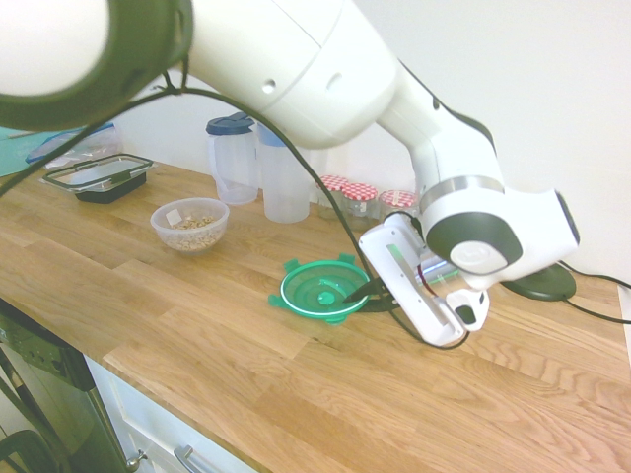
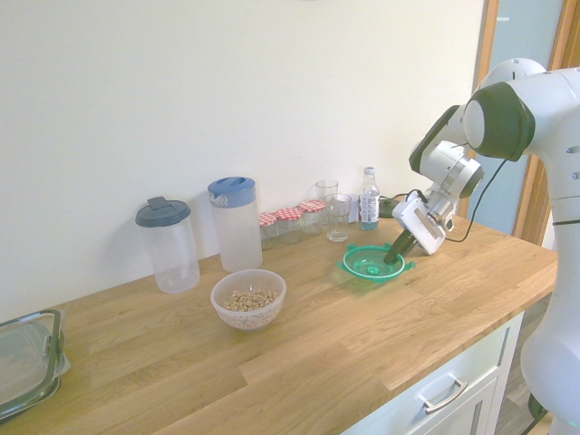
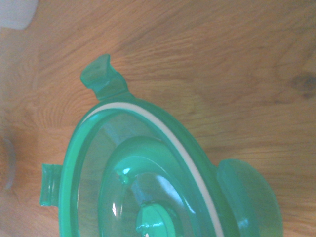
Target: Cover the lid of food container
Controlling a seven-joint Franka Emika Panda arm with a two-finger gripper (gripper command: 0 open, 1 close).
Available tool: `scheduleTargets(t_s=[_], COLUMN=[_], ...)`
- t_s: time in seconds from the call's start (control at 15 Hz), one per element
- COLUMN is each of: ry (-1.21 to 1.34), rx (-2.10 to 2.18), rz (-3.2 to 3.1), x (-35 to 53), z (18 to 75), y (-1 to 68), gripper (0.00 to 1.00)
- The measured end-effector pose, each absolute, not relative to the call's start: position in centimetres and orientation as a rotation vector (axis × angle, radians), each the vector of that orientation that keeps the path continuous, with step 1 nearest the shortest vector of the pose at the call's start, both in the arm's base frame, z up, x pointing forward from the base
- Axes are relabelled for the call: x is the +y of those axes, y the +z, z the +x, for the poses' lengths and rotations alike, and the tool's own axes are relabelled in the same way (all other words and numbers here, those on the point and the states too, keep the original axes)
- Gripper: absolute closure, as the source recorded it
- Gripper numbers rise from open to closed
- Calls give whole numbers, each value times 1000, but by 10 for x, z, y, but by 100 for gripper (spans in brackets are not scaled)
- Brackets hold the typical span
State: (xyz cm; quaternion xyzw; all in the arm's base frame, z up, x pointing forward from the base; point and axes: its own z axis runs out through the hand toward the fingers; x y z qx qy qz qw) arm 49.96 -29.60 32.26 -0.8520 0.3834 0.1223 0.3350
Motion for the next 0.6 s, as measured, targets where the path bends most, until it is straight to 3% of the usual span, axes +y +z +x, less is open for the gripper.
scheduleTargets(t_s=[0.4,0.6], ry=[48,-107], rx=[993,1020], rz=[-2612,-2798], x=[-237,-150], z=[475,485], y=[543,598], gripper=[100,100])
